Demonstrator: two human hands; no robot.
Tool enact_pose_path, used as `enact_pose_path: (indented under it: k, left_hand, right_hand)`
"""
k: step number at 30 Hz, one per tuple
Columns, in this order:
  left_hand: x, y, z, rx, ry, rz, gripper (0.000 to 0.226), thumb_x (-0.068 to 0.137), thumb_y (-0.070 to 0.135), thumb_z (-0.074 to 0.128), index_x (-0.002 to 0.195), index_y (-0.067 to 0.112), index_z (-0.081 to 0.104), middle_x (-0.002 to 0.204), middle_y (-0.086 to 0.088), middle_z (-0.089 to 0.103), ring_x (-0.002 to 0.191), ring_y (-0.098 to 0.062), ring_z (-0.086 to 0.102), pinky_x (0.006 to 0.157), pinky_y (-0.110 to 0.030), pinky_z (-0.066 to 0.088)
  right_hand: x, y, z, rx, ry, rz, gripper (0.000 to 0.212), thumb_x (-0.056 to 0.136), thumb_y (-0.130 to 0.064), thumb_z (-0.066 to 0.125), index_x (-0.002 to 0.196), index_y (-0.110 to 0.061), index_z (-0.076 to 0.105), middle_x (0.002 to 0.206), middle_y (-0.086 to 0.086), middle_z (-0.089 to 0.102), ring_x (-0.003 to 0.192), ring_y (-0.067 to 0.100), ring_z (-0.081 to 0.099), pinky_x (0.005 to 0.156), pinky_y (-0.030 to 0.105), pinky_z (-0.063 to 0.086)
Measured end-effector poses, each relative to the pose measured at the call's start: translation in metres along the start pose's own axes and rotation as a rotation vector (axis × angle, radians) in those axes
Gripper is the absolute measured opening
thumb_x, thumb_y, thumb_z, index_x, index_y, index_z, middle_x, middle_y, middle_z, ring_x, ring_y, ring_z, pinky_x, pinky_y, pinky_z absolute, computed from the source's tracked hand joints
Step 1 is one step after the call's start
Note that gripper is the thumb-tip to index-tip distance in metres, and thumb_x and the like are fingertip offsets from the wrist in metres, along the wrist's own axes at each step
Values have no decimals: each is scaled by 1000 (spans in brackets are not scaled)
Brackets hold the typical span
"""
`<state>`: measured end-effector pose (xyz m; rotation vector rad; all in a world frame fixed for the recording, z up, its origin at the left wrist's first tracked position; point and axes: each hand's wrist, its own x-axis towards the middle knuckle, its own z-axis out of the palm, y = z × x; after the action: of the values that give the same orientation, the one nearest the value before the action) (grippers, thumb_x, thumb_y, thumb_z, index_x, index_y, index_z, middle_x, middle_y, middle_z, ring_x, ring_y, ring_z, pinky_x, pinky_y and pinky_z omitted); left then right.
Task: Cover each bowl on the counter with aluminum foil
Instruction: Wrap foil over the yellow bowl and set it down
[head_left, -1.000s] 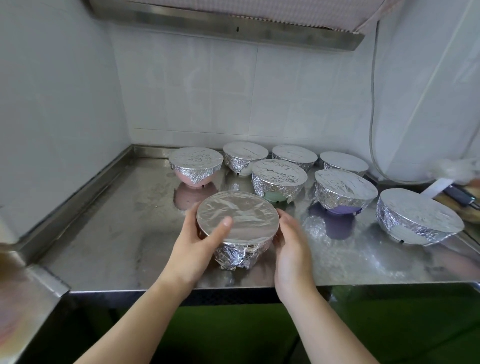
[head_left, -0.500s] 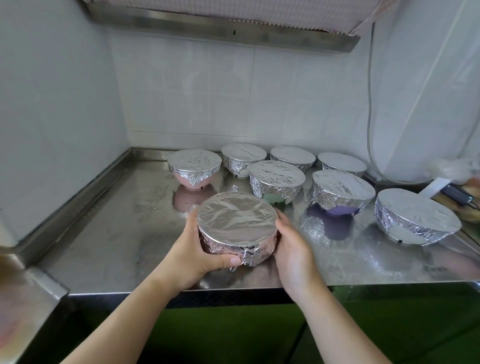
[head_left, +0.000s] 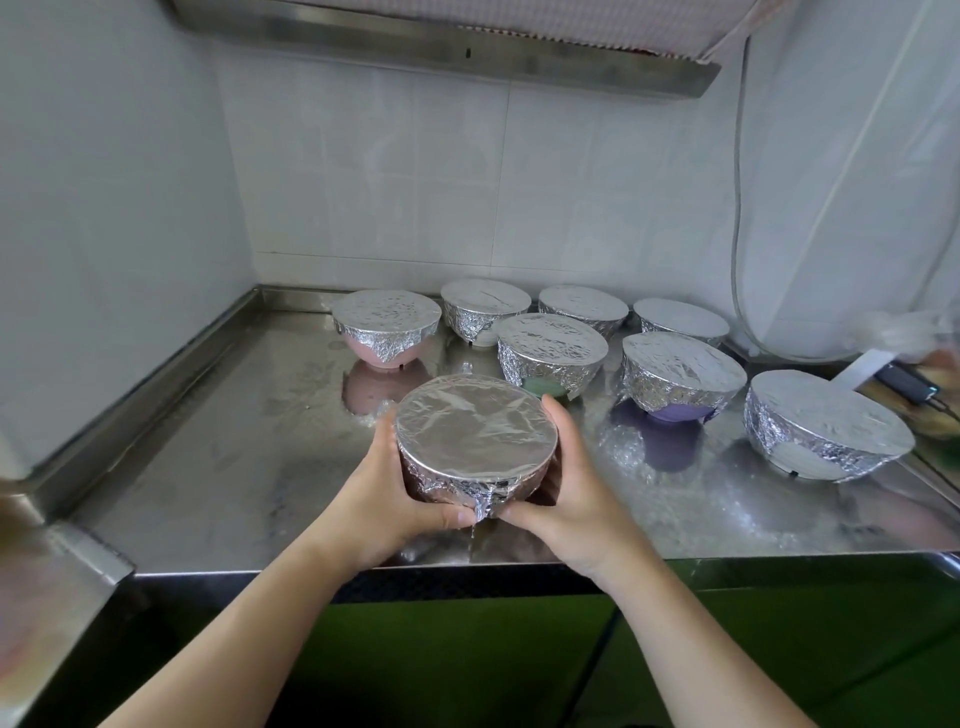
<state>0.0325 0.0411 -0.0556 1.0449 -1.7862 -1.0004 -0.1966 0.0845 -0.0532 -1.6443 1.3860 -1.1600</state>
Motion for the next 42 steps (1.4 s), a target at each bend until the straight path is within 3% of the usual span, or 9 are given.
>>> enact_pose_path:
  k: [3, 9, 14, 17, 20, 22, 29, 37, 42]
  left_hand:
    - [1, -2, 1, 7, 9, -12, 117, 57, 24, 104, 146, 37, 31, 125, 35, 61, 122, 12, 56, 95, -4, 41]
    - [1, 0, 5, 32, 52, 3, 120, 52, 28, 105, 144, 37, 30, 129, 26, 62, 121, 12, 56, 94, -2, 41]
    - [1, -2, 6, 30, 61, 2, 122, 49, 33, 105, 144, 36, 29, 130, 24, 61, 123, 10, 56, 104, -17, 44]
    - [1, -1, 8, 23, 68, -8, 131, 46, 39, 105, 149, 32, 25, 133, 24, 59, 125, 9, 55, 109, -25, 44]
    - [1, -1, 9, 27, 74, -3, 135, 43, 45, 103, 151, 32, 24, 136, 23, 57, 128, 7, 54, 113, -29, 43]
    - [1, 0, 10, 26, 76, 3, 130, 45, 43, 104, 148, 34, 25, 136, 23, 57, 127, 8, 54, 112, -27, 43]
    - [-1, 2, 11, 15, 87, 25, 130, 47, 49, 105, 148, 37, 25, 138, 25, 56, 127, 10, 53, 109, -22, 42]
    - [-2, 4, 10, 23, 75, 14, 133, 42, 59, 103, 147, 39, 24, 137, 26, 55, 127, 12, 52, 106, -16, 40]
    - [-1, 5, 4, 8, 1, -13, 135, 48, 50, 105, 152, 33, 19, 140, 25, 53, 129, 15, 48, 99, -1, 38]
  right_hand:
    - [0, -4, 4, -20, 33, -4, 129, 57, -53, 98, 157, -60, 16, 152, -28, 49, 142, -3, 47, 123, 43, 38]
    - [-2, -8, 8, -64, 80, -13, 130, 59, -47, 101, 158, -55, 17, 151, -28, 49, 142, -5, 45, 123, 38, 38]
    - [-1, -10, 4, -115, 11, 17, 131, 69, -35, 99, 160, -53, 5, 146, -37, 40, 138, -11, 41, 112, 17, 35]
    - [0, -8, -4, -132, -85, 47, 140, 71, -27, 98, 158, -56, -7, 157, -25, 33, 145, -3, 36, 119, 25, 30]
    - [0, -9, -7, -130, -131, 64, 149, 65, -31, 102, 159, -53, -11, 155, -31, 31, 142, -7, 37, 119, 23, 27]
    - [0, -10, -5, -126, -107, 60, 150, 60, -36, 103, 159, -55, -8, 149, -39, 32, 140, -11, 38, 118, 23, 29]
    - [-4, -14, 1, -130, 3, 23, 137, 62, -43, 100, 158, -56, 3, 154, -27, 39, 141, -6, 42, 120, 28, 34]
    - [-3, -13, 4, -137, 73, 23, 135, 60, -38, 102, 158, -54, 11, 152, -28, 41, 141, -4, 42, 121, 29, 35]
    - [-3, -15, 4, -128, 80, 9, 137, 49, -49, 102, 157, -51, 18, 149, -30, 45, 140, -4, 45, 122, 36, 39]
